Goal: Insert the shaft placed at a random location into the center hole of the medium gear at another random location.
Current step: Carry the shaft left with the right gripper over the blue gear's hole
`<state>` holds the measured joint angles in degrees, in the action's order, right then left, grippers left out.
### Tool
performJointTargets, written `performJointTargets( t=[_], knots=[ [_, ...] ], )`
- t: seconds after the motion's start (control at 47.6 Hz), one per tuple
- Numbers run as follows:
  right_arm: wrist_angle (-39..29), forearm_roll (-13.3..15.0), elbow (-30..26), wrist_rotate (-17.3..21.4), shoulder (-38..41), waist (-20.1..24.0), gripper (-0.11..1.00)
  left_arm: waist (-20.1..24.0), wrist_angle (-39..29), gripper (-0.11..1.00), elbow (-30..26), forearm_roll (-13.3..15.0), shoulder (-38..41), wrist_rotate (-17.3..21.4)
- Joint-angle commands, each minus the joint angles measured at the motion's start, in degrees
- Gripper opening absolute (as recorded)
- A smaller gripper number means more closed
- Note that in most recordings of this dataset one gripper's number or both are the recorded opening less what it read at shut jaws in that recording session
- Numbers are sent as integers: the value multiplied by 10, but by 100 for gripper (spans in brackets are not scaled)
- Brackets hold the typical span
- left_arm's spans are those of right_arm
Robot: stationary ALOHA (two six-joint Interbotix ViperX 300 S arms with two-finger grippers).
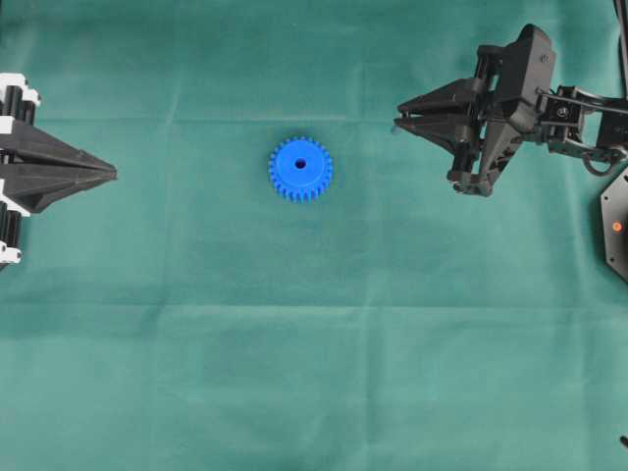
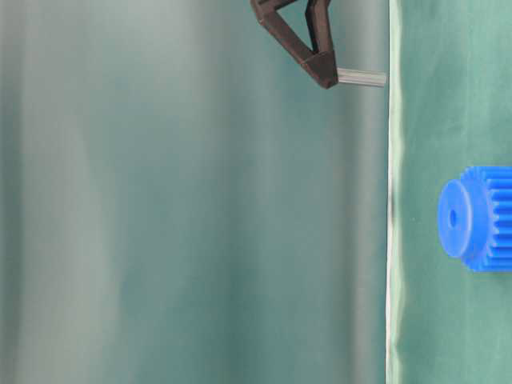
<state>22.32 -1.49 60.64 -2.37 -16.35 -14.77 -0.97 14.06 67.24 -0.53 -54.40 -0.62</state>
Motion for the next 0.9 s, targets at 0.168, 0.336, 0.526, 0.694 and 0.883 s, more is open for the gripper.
performJointTargets(
  t=[0.168,0.336,0.526,0.694,0.883],
  knots=[
    [0,0,-45,-7,30,21,13,-2,4,0,-12,-2,4,-1],
    [-2,0,-85,-6,70,40,13,-2,4,0,-11,-2,4,-1],
    [-2,-1,-133,-7,115,52,13,-2,4,0,-12,-2,4,-1],
    [-3,0,-176,-7,154,61,13,-2,4,0,-12,-2,4,-1],
    [-5,0,-202,-7,178,64,13,-2,5,0,-12,-2,4,-1]
  ],
)
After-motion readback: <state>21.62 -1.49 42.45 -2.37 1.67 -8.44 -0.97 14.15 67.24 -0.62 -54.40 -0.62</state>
